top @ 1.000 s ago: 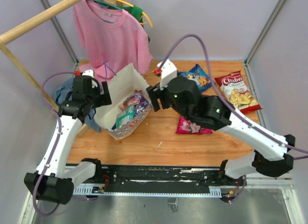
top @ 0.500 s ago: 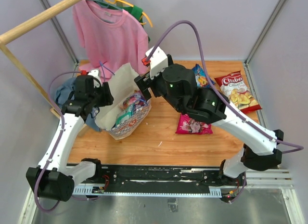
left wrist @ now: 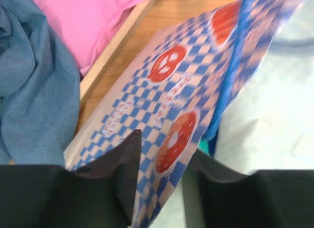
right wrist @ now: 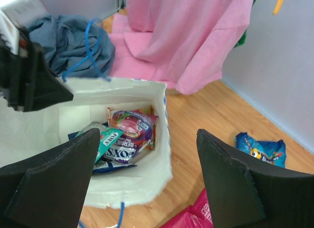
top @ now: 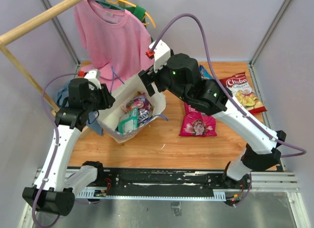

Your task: Take the snacks out of the paper bag

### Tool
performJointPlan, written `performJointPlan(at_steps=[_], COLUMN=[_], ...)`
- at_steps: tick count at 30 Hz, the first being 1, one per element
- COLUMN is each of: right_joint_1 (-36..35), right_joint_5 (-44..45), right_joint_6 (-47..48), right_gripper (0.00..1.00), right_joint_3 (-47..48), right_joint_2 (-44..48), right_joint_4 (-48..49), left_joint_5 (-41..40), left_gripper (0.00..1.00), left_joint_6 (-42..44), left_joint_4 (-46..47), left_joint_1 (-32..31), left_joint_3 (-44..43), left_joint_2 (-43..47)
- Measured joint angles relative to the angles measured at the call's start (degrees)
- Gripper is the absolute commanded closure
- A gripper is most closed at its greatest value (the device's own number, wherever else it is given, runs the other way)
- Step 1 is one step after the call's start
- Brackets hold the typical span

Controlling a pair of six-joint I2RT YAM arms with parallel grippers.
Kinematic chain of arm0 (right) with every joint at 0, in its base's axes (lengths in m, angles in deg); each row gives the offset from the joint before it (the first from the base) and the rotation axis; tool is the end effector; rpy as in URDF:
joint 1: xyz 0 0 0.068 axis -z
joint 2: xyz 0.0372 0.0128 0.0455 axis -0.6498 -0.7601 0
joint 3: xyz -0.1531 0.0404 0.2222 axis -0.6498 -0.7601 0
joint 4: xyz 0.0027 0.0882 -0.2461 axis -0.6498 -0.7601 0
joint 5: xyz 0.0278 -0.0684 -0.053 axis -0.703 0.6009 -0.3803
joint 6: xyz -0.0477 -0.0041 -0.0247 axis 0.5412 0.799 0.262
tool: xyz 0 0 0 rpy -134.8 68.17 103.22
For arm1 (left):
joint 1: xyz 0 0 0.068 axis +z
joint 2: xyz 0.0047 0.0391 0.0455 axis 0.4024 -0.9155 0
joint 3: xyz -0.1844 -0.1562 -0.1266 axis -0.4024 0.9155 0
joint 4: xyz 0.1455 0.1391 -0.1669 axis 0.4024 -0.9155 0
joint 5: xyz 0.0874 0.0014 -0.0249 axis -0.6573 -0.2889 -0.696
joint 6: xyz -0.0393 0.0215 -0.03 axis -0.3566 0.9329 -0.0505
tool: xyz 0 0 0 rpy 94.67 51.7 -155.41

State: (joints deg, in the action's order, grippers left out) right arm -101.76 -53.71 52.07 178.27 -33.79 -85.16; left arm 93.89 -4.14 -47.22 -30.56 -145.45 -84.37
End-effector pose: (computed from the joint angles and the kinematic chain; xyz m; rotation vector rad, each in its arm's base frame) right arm 0.1642 0.2740 0.5302 -0.6653 1.5982 0.4817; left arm 0.1995 -0.0288 0.3586 -0.0099 2.1426 -0.3378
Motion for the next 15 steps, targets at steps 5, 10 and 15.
performJointPlan(at_steps=[5, 10, 15], right_joint_1=[1.6, 2.1, 2.1], right_joint_5=[-2.1, -3.3, -4.2], right_joint_6=[-1.4, -2.2, -2.6], right_gripper=[0.18, 0.19, 0.19], right_joint_3=[-2.6, -3.5, -3.5], right_joint_2=[1.1, 1.1, 1.1], right_joint_4=[-0.3, -0.7, -0.8], left_joint_5=[0.2, -2.3, -4.8], left_gripper=[0.47, 0.54, 0.70], left_joint_6=[0.6, 1.2, 1.6], left_joint_4=[-1.2, -2.1, -2.7], left_joint_1=[0.0, 0.0, 0.0], left_joint_3=[-3.6, -4.4, -4.4], left_joint_2=[1.8, 2.0, 1.9])
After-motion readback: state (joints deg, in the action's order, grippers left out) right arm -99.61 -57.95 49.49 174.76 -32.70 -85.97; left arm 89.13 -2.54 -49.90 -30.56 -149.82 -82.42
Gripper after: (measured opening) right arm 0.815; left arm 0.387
